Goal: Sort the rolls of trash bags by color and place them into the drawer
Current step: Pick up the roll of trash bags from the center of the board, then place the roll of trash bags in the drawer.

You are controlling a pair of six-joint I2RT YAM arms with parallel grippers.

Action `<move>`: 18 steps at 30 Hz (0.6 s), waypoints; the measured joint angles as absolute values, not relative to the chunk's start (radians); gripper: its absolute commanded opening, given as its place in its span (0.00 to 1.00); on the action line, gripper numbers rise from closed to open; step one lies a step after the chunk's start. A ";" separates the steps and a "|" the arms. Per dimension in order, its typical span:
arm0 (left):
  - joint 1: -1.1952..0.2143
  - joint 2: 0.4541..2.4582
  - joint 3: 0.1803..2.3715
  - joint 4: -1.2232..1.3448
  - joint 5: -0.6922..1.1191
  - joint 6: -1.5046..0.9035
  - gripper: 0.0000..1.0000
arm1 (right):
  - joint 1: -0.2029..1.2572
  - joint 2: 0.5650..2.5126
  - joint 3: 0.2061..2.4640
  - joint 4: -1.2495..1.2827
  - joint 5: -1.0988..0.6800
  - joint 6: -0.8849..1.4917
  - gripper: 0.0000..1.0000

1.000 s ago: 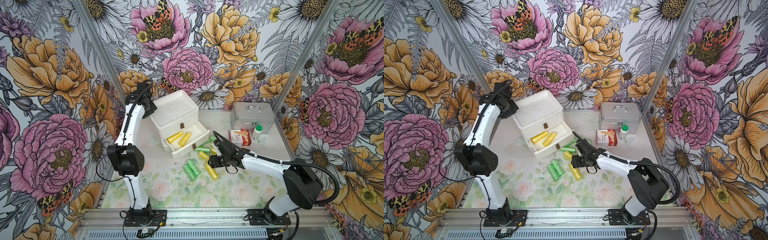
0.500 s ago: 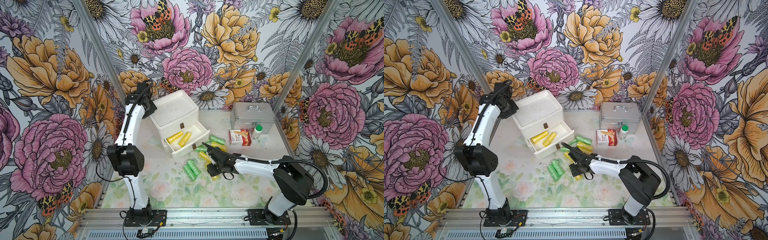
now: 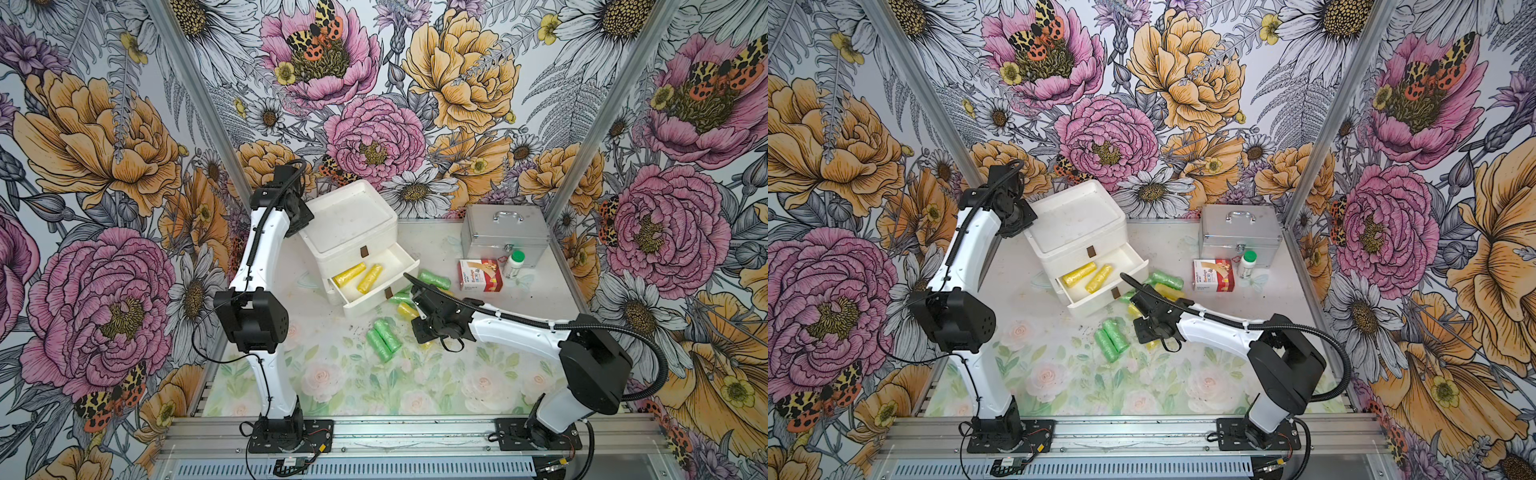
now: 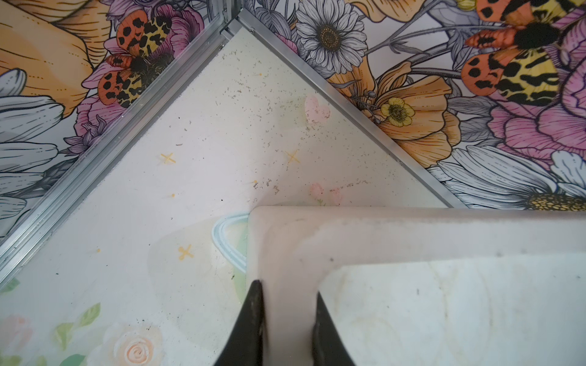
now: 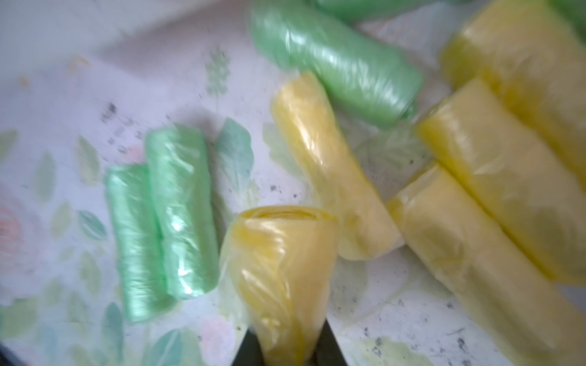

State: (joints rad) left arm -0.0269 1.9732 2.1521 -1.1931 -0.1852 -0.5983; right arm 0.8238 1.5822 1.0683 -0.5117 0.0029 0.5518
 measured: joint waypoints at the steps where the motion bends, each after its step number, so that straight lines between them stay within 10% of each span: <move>1: -0.027 1.973 2.152 -1.193 -0.185 -0.598 0.00 | 0.813 1.559 1.103 -0.515 -0.003 0.575 0.19; 18: -0.027 1.973 2.154 -1.194 -0.185 -0.599 0.00 | 0.608 1.678 1.437 -0.424 -0.141 1.148 0.21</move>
State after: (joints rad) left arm -0.0269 1.9732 2.1544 -1.1938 -0.1852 -0.5987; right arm 0.6079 1.6779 1.4372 -0.4236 -0.1410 1.1481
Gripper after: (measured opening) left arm 0.193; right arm 0.218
